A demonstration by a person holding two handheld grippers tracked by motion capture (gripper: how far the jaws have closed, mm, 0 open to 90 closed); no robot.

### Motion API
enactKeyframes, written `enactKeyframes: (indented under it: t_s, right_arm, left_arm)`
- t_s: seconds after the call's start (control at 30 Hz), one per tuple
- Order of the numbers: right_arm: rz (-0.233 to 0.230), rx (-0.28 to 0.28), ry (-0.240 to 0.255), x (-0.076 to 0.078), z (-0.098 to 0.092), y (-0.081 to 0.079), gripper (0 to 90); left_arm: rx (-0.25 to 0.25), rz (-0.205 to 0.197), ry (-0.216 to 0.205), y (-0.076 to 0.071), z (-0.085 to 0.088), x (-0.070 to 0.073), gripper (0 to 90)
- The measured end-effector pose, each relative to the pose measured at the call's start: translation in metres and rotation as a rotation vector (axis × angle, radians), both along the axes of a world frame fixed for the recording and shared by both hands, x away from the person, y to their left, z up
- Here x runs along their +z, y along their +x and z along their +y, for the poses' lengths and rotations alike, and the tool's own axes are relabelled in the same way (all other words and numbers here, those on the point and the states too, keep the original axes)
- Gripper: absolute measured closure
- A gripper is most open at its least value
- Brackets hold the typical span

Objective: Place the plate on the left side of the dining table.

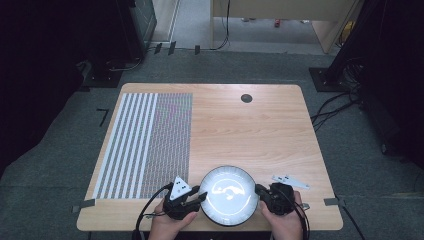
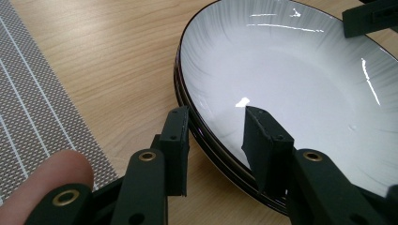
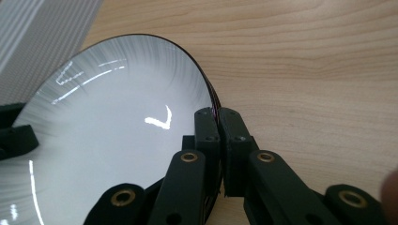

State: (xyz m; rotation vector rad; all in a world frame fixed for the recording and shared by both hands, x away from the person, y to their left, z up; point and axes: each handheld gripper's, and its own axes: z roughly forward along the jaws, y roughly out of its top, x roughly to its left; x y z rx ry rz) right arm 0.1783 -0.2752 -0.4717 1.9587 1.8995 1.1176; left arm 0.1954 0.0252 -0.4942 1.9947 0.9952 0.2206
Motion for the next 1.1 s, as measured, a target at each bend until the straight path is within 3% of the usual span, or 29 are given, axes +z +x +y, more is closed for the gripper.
enactKeyframes:
  t_s: [0.1, 0.13, 0.53, 1.1]
  right_arm:
    - [0.015, -0.003, 0.104, -0.0036, -0.0105, 0.0024, 89.1]
    - [0.017, -0.005, 0.116, -0.0042, -0.0118, 0.0028, 89.1]
    - [-0.033, -0.011, 0.106, 0.0010, -0.0105, -0.0006, 89.4]
    - [-0.022, -0.011, 0.106, 0.0010, -0.0132, 0.0006, 89.6]
  left_arm:
    - [0.000, 0.001, -0.001, 0.0001, -0.0002, -0.0004, 61.7]
    - [0.000, 0.001, -0.001, 0.0002, -0.0001, -0.0005, 61.6]
    - [-0.002, 0.002, 0.009, 0.0004, -0.0011, -0.0019, 60.3]
    - [-0.021, 0.000, 0.007, 0.0002, -0.0025, -0.0028, 56.1]
